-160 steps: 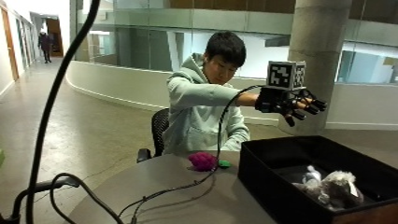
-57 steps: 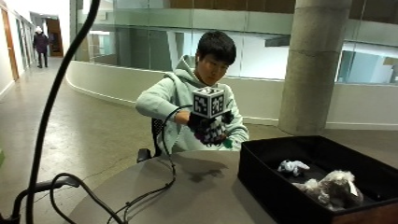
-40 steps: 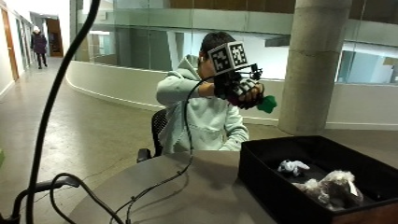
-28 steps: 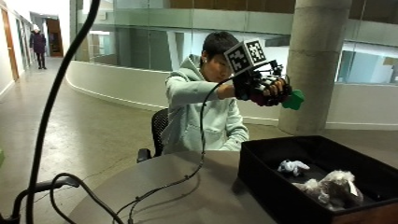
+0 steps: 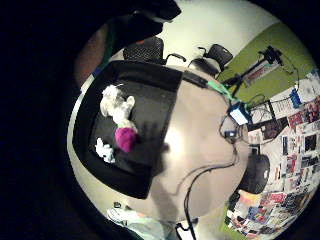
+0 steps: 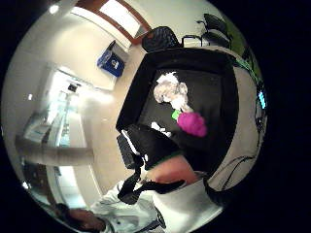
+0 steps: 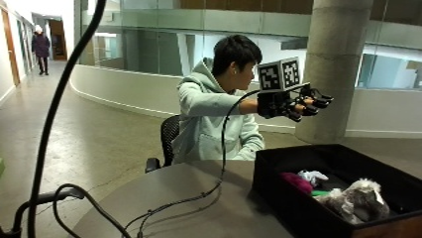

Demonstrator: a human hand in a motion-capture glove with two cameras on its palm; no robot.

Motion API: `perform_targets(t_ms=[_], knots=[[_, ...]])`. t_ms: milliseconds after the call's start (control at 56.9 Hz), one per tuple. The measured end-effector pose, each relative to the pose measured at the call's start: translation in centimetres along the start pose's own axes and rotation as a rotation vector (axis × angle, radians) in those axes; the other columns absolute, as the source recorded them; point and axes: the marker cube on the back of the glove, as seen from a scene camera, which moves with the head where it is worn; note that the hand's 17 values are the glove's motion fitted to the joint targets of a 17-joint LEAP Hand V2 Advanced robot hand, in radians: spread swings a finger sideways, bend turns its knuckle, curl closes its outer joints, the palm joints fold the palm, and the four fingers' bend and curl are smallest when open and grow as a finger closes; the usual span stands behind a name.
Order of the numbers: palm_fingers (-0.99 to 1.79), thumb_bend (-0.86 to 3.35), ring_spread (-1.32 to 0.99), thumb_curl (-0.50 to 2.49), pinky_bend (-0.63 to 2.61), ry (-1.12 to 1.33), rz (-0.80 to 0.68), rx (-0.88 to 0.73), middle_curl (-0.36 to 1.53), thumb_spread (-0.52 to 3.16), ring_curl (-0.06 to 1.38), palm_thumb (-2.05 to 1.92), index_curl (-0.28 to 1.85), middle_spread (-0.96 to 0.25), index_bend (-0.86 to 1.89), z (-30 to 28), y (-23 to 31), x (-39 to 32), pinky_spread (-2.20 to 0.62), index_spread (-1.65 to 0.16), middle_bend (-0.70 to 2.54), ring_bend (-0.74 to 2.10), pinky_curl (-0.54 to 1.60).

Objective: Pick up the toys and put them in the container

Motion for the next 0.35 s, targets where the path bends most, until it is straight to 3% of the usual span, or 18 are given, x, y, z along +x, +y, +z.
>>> perform_targets(t_ms=[141,352], knots=[[-0.29,-0.06,-0.04,0.31,0.83,-0.046,-0.006,-0.024,0.35,1.11,0.22,-0.08,0.28,-0.01,0.08,0.7,2.5,1.9,0.02,-0.24,0.11,0.25,0.36],[-0.20,-0.05,-0.03,0.27,0.74,-0.017,-0.017,0.067,0.29,1.14,0.23,-0.06,0.27,0.00,0.15,2.8,9.9,6.1,0.03,-0.25,0.12,0.18,0.34]])
